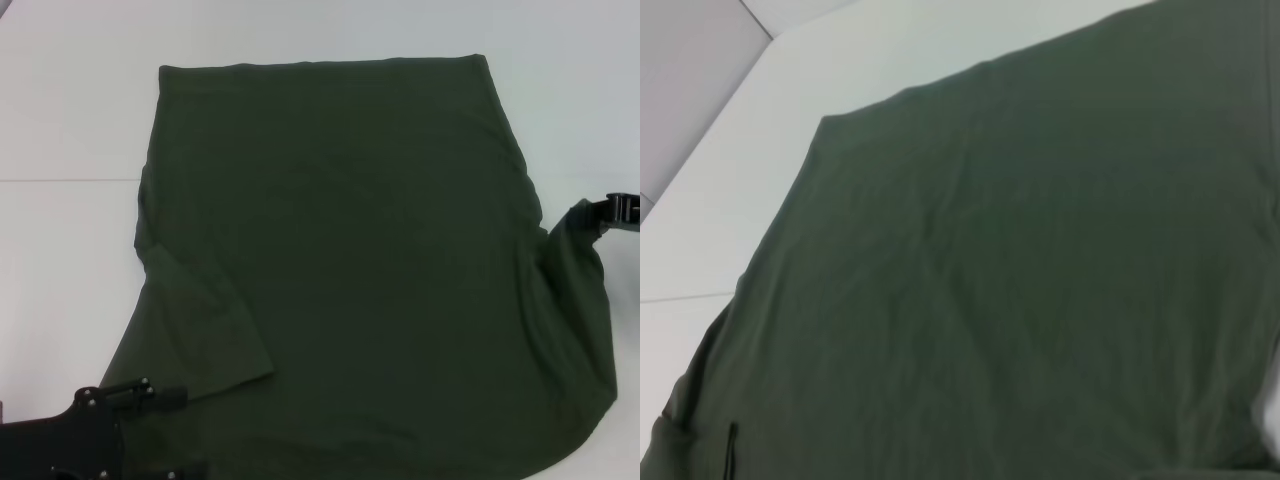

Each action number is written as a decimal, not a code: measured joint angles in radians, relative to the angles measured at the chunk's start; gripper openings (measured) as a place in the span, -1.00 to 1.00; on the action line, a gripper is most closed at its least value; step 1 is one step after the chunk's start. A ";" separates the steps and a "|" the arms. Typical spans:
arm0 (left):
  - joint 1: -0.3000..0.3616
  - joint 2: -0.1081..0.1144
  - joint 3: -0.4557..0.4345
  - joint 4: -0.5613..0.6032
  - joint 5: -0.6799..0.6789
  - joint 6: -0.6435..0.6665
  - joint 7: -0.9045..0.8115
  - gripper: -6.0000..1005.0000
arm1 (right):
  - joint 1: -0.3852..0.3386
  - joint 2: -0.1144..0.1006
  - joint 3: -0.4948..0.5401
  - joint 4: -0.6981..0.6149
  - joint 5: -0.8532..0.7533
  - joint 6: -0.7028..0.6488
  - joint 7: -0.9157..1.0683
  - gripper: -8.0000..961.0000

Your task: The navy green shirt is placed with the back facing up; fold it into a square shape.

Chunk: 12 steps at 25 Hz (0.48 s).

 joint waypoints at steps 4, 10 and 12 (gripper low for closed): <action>0.000 0.000 0.000 0.000 0.000 -0.001 0.000 0.68 | 0.015 0.007 -0.006 -0.008 0.001 0.001 -0.002 -0.87; -0.002 -0.001 0.000 0.000 0.000 -0.005 -0.001 0.68 | 0.054 0.040 -0.055 -0.005 0.001 -0.019 -0.019 -0.86; -0.002 -0.001 0.000 0.000 0.000 -0.005 -0.001 0.68 | 0.067 0.052 -0.112 -0.001 0.001 -0.023 -0.017 -0.85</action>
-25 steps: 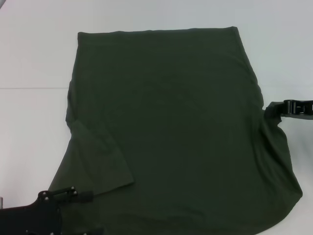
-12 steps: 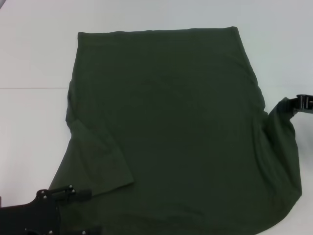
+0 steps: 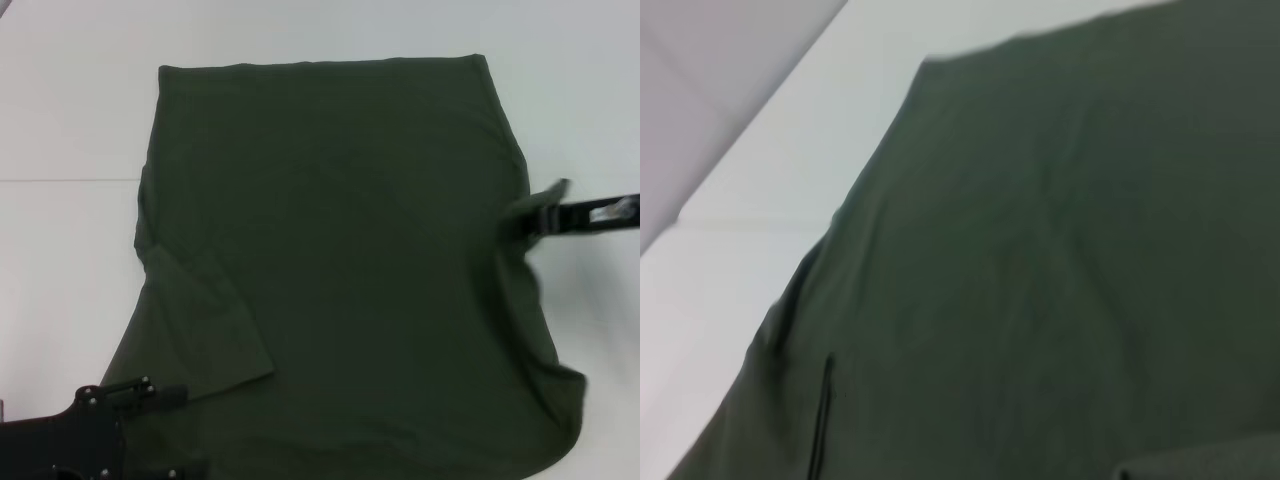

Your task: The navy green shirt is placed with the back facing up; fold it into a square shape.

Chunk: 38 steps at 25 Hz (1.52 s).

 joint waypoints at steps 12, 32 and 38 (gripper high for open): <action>0.000 -0.002 0.000 -0.001 0.000 -0.001 -0.004 0.68 | 0.036 0.055 -0.174 -0.004 -0.007 0.020 0.000 -0.82; 0.008 -0.005 0.000 -0.002 0.001 -0.004 -0.011 0.68 | -0.013 0.038 -0.081 -0.007 0.046 0.011 -0.009 -0.44; 0.002 -0.006 -0.010 -0.003 -0.005 0.003 -0.034 0.68 | -0.041 0.027 0.015 -0.007 0.082 0.012 0.002 -0.07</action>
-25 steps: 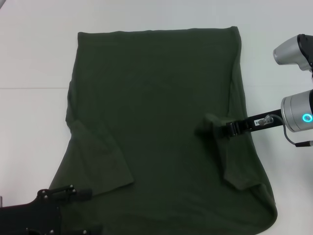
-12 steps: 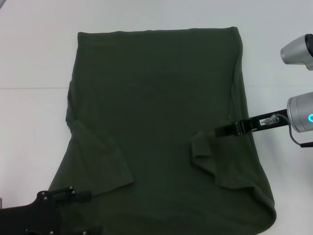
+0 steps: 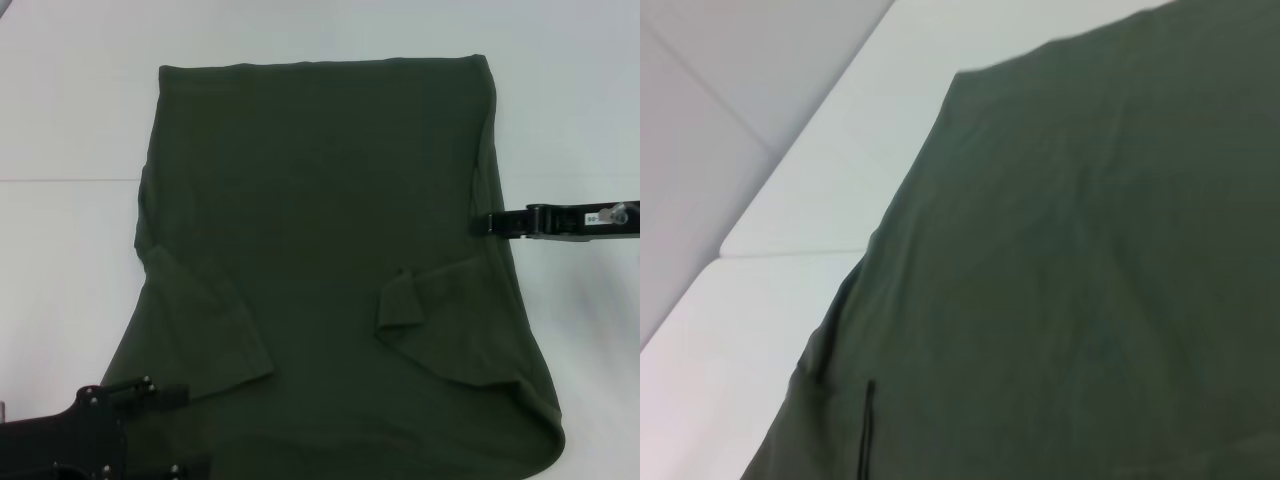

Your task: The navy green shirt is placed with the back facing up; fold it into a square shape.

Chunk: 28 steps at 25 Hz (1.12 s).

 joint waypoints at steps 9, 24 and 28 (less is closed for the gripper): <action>-0.006 0.007 -0.003 -0.037 -0.061 0.020 -0.045 0.68 | 0.051 -0.017 -0.061 -0.051 -0.110 0.016 0.200 0.66; -0.014 0.012 -0.003 -0.038 -0.063 0.030 -0.055 0.68 | 0.147 0.037 -0.177 -0.183 -0.539 -0.019 0.463 0.62; -0.014 0.013 -0.001 -0.038 -0.063 0.030 -0.055 0.68 | 0.143 0.059 -0.192 -0.182 -0.608 0.012 0.490 0.60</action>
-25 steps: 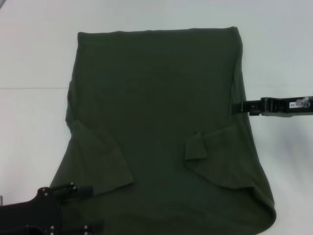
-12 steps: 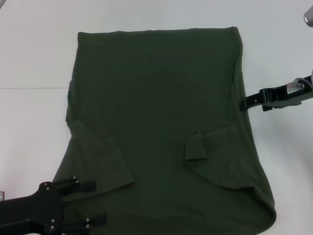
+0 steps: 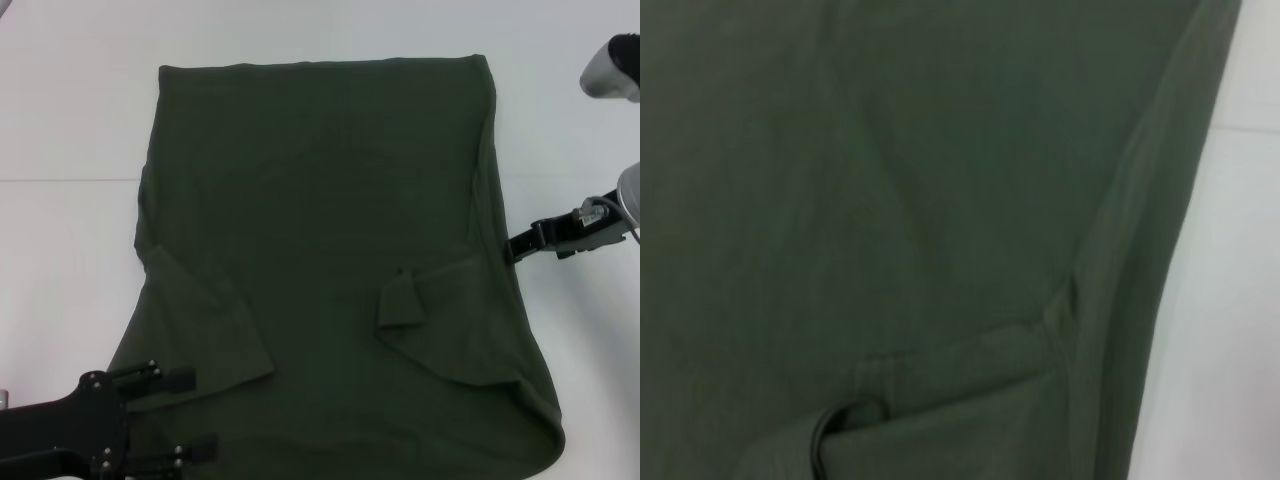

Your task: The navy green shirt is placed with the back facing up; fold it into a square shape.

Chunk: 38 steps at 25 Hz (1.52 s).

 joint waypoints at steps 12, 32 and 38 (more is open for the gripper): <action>-0.002 0.000 0.004 -0.002 0.000 -0.001 0.000 0.68 | 0.023 0.029 -0.040 0.135 -0.051 0.138 0.029 0.53; -0.009 0.007 0.005 -0.009 0.002 -0.002 0.004 0.68 | 0.035 0.028 -0.046 0.193 -0.056 0.184 0.050 0.41; -0.010 0.007 0.004 -0.009 0.003 -0.002 0.002 0.68 | 0.027 0.028 -0.040 0.189 -0.045 0.185 0.044 0.38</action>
